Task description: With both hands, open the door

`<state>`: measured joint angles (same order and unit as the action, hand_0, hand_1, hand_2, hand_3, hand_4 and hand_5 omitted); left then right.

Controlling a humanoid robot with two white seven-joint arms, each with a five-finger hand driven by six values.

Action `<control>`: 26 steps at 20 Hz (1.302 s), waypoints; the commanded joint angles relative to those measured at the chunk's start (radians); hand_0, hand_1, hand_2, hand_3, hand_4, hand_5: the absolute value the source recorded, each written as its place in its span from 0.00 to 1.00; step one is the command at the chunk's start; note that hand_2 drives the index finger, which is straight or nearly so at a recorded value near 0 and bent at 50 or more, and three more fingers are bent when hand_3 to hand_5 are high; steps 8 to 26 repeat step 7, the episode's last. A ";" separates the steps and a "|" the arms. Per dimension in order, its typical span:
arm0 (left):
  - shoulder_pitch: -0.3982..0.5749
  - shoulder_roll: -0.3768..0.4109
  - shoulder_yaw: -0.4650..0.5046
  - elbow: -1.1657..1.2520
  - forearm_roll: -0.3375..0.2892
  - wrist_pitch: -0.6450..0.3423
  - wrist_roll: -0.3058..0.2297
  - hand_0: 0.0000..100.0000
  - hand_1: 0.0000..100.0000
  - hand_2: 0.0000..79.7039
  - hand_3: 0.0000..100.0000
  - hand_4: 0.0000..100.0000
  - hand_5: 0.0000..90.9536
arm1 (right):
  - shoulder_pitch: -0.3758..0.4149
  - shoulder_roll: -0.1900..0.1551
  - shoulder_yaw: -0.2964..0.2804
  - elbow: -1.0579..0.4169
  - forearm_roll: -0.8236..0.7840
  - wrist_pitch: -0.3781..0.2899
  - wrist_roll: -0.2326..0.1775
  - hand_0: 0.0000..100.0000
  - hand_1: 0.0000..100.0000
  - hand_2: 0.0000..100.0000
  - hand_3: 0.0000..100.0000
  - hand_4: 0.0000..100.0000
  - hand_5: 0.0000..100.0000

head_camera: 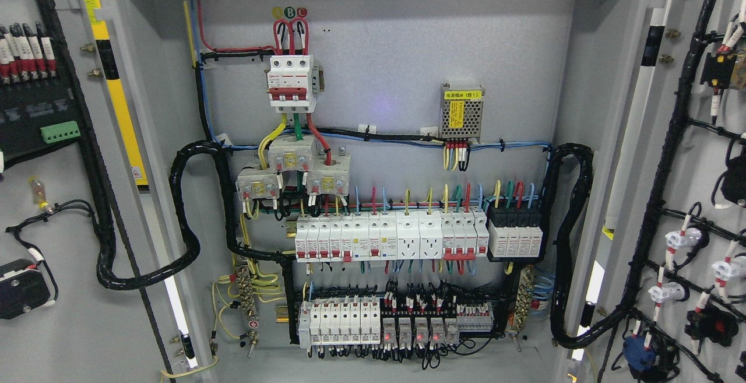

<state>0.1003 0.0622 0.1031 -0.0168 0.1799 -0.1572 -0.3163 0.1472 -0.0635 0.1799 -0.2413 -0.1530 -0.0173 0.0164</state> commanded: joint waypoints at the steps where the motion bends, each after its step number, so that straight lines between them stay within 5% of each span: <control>1: -0.007 0.008 -0.010 0.083 0.000 -0.002 0.002 0.00 0.00 0.00 0.00 0.00 0.00 | -0.001 -0.013 0.000 0.065 0.026 0.008 -0.004 0.20 0.12 0.00 0.00 0.00 0.00; 26: -0.014 0.010 -0.010 0.081 0.001 -0.002 0.002 0.00 0.00 0.00 0.00 0.00 0.00 | -0.006 -0.012 0.000 0.068 0.026 0.019 -0.004 0.20 0.12 0.00 0.00 0.00 0.00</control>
